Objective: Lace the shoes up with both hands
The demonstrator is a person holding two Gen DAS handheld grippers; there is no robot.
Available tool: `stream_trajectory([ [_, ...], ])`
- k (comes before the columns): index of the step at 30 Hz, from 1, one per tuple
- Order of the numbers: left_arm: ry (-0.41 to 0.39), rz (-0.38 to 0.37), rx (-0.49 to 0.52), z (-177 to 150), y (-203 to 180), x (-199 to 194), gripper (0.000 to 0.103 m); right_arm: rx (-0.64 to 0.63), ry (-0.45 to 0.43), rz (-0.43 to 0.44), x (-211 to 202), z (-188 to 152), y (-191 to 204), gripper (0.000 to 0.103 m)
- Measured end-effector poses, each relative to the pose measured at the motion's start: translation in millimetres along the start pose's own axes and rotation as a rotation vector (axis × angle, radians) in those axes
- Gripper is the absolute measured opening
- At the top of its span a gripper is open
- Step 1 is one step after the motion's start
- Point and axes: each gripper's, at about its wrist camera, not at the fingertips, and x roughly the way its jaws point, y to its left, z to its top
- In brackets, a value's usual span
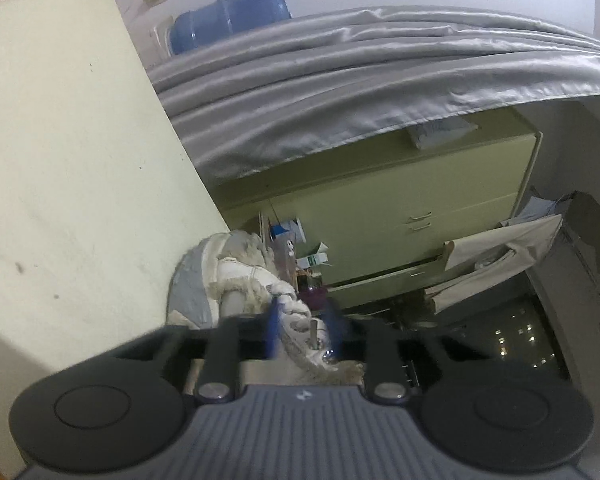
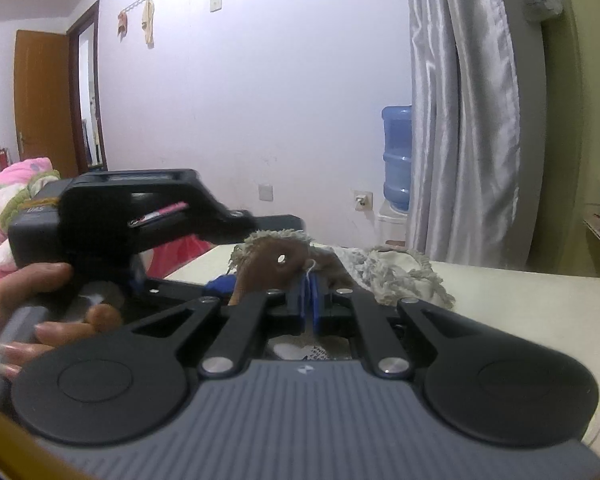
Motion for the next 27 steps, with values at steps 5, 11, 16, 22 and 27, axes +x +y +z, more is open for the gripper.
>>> stream_trajectory([
  [5,-0.019,0.019,0.060,-7,-9,-1,0.003,-0.002,0.002,0.000,0,1,0,0.003],
  [11,-0.188,0.126,0.232,6,-30,-33,0.003,0.002,0.002,0.019,-5,1,-2,0.006],
  [16,-0.404,0.333,0.499,29,-64,-88,0.003,-0.027,-0.016,0.020,-22,0,1,0.023],
  [22,-0.625,0.565,0.591,60,-80,-188,0.004,-0.117,-0.091,-0.117,-68,-4,1,0.031],
  [27,-0.681,0.707,0.629,58,-80,-220,0.000,0.037,-0.037,-0.128,-74,-8,-31,0.031],
])
